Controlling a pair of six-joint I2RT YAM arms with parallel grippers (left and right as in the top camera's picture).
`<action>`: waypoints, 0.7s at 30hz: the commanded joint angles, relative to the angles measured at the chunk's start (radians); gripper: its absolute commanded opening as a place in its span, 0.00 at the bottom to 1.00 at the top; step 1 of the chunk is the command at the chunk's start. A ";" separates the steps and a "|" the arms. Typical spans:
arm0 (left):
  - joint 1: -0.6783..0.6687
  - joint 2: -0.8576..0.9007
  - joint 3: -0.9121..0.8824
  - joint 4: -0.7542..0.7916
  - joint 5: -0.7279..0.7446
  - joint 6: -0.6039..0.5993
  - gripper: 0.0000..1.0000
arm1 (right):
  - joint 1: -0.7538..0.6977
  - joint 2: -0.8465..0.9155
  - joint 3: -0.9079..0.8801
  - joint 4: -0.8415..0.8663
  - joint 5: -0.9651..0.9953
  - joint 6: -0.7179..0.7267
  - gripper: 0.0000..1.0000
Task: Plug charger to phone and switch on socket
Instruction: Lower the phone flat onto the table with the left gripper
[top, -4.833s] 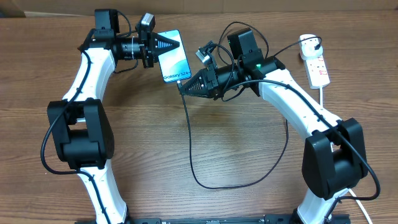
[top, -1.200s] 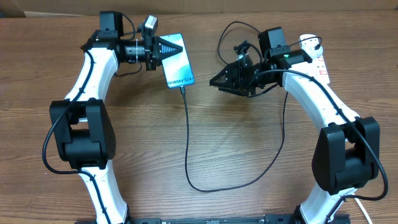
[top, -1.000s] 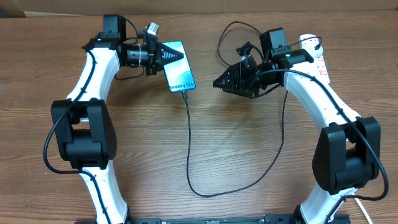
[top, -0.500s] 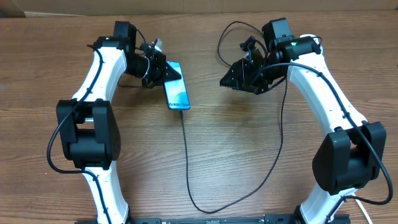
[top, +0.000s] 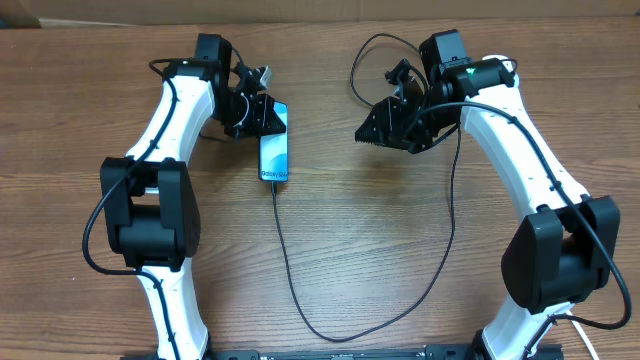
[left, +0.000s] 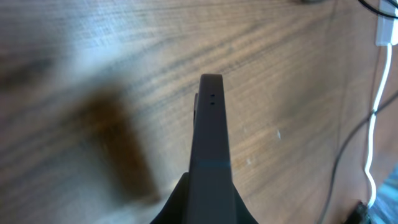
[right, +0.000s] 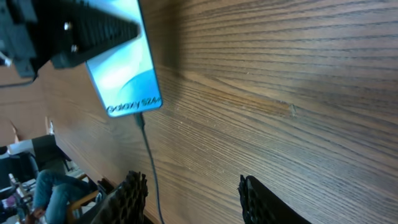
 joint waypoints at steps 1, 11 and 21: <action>-0.002 0.019 0.033 0.037 -0.009 -0.101 0.04 | 0.024 -0.037 0.027 0.004 0.032 -0.009 0.49; -0.006 0.027 0.029 0.077 -0.057 -0.220 0.04 | 0.038 -0.037 0.027 0.006 0.047 -0.009 0.49; -0.011 0.136 0.029 0.077 -0.029 -0.219 0.04 | 0.038 -0.037 0.027 0.007 0.047 -0.009 0.49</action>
